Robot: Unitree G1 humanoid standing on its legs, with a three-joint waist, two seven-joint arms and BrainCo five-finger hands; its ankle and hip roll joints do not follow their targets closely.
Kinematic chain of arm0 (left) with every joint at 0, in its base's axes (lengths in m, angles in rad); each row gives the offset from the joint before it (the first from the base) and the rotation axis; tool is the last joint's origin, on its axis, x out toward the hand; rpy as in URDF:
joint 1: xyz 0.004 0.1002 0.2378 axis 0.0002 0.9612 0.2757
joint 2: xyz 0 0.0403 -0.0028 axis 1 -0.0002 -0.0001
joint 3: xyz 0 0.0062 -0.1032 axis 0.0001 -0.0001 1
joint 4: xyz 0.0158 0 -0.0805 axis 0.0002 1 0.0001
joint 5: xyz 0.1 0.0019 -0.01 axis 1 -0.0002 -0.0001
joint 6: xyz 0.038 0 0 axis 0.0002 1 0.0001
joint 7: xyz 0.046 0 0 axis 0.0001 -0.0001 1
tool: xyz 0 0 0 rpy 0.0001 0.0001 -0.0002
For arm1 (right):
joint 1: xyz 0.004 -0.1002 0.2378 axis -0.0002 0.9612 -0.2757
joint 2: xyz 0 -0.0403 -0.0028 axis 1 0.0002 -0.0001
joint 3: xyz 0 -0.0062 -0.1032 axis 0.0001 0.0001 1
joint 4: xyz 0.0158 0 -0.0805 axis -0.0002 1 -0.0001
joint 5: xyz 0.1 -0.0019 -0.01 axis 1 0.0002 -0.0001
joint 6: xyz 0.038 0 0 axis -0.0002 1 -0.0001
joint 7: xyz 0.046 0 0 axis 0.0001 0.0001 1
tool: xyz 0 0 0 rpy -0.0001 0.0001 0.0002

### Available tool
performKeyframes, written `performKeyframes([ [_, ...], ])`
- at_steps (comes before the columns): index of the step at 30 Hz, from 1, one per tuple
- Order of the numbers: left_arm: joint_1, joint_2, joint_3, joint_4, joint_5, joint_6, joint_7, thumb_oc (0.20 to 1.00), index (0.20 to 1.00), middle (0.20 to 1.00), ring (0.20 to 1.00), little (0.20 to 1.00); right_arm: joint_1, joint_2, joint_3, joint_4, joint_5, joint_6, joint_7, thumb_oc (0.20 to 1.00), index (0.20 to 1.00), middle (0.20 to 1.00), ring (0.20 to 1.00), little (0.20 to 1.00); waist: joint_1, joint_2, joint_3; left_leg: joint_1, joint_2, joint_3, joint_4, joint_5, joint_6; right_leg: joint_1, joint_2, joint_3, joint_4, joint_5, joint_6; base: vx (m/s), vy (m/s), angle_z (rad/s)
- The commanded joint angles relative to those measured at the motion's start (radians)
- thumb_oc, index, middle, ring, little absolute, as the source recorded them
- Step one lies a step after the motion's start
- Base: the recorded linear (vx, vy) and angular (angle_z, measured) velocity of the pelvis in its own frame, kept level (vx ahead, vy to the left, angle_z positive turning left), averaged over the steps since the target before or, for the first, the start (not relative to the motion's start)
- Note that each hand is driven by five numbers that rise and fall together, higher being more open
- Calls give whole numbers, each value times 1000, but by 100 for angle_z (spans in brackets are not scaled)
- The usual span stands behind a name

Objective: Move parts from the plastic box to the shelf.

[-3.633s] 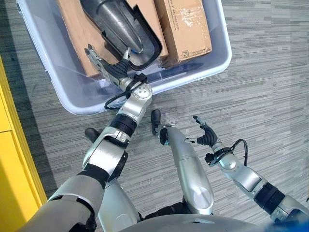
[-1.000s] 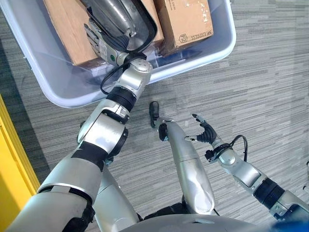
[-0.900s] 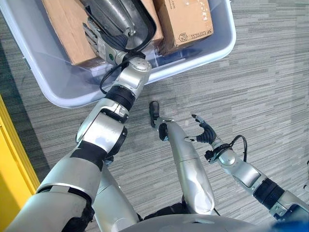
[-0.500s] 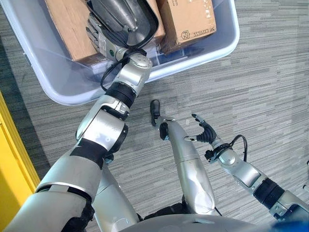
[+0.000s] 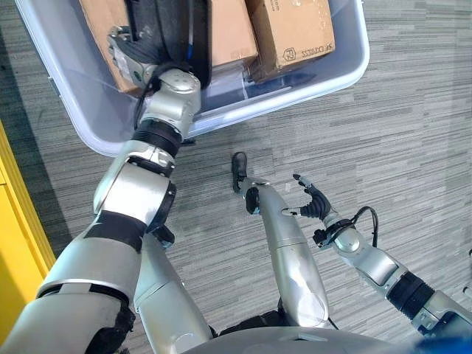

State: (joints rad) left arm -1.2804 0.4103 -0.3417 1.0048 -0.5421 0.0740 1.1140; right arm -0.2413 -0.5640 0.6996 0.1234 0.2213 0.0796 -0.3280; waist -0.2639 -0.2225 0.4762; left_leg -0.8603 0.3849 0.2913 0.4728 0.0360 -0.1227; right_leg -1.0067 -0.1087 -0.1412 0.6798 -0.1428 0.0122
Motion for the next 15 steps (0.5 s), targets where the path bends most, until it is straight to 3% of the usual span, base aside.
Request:
performKeyframes([
  [1,223,-46,110,190,-189,35,-64,200,200,200,200,200,-33,-26,5,-14,-3,-45,-14,1000,1000,1000,1000,1000,-28,-41,44,-57,35,-33,194,-111,-14,48,20,-51,-27,17,19,-10,74,3],
  [5,230,-21,131,183,-192,13,-75,200,200,200,200,200,-26,-31,12,-17,-17,-59,-14,1000,1000,1000,1000,1000,-22,-32,44,-17,31,-22,166,-104,-16,85,18,-51,-38,8,18,-14,82,4],
  [10,251,1,139,150,-96,-33,-130,200,200,200,200,200,-21,-40,19,-21,-41,-63,-25,1000,1000,1000,1000,1000,-7,-18,44,64,33,4,111,-88,-21,164,10,-62,-55,-12,16,-10,109,4],
  [15,319,13,114,-33,118,-178,-189,200,200,200,200,200,30,-71,-9,-75,-105,-48,-21,1000,1000,1000,1000,1000,11,15,44,256,30,57,-11,-63,-22,324,13,-65,-103,-44,15,12,179,13],
])
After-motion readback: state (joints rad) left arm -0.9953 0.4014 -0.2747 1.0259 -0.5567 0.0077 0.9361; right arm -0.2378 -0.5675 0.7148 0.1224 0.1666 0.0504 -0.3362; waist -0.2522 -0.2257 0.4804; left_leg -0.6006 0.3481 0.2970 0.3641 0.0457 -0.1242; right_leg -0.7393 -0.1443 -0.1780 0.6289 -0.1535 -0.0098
